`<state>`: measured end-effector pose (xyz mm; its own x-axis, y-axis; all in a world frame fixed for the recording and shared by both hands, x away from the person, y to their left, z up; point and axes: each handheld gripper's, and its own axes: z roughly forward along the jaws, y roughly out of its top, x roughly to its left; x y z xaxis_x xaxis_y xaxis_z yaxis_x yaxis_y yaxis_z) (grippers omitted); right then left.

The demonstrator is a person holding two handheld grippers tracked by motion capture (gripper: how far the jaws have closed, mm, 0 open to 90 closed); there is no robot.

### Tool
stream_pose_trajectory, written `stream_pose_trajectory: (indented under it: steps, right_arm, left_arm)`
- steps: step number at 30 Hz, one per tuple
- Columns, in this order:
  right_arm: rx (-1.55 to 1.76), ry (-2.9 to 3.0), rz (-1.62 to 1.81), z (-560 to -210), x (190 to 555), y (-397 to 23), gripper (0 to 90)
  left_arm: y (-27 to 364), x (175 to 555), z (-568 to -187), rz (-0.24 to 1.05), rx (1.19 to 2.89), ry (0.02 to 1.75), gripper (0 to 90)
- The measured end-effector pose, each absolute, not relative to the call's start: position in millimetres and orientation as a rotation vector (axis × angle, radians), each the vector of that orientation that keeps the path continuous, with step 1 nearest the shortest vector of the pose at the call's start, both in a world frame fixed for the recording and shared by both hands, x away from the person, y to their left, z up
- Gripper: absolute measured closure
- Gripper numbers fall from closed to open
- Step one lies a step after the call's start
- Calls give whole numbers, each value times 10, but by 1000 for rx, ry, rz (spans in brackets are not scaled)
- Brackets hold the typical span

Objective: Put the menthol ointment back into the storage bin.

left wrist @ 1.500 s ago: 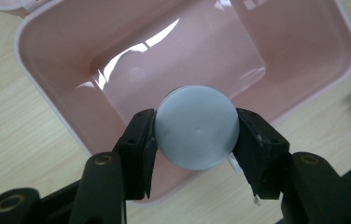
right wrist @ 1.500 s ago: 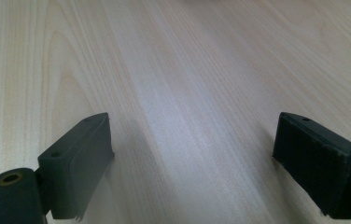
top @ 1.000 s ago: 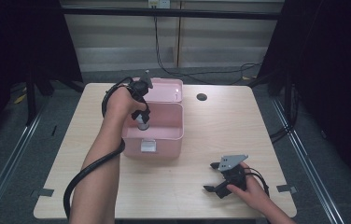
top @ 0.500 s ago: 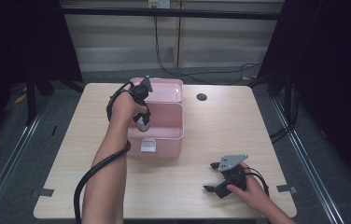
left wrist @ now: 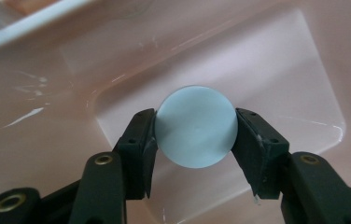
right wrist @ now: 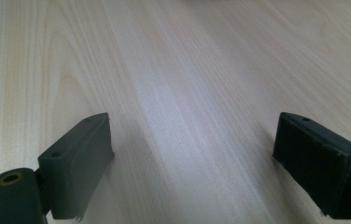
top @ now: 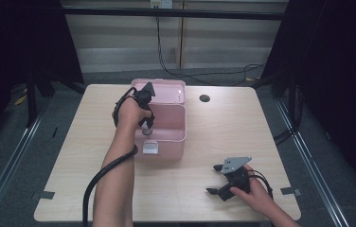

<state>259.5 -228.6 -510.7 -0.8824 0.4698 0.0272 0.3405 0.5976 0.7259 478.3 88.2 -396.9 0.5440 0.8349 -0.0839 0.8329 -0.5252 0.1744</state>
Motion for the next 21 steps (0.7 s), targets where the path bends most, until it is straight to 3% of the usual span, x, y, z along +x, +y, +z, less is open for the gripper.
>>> stream_pose_trajectory:
  steps: [21]
  right_arm:
    - [680, 2657, 1154, -5107, 2595, -2286, 110]
  left_arm:
    - [927, 4866, -4224, 52, 2548, 1492, 503]
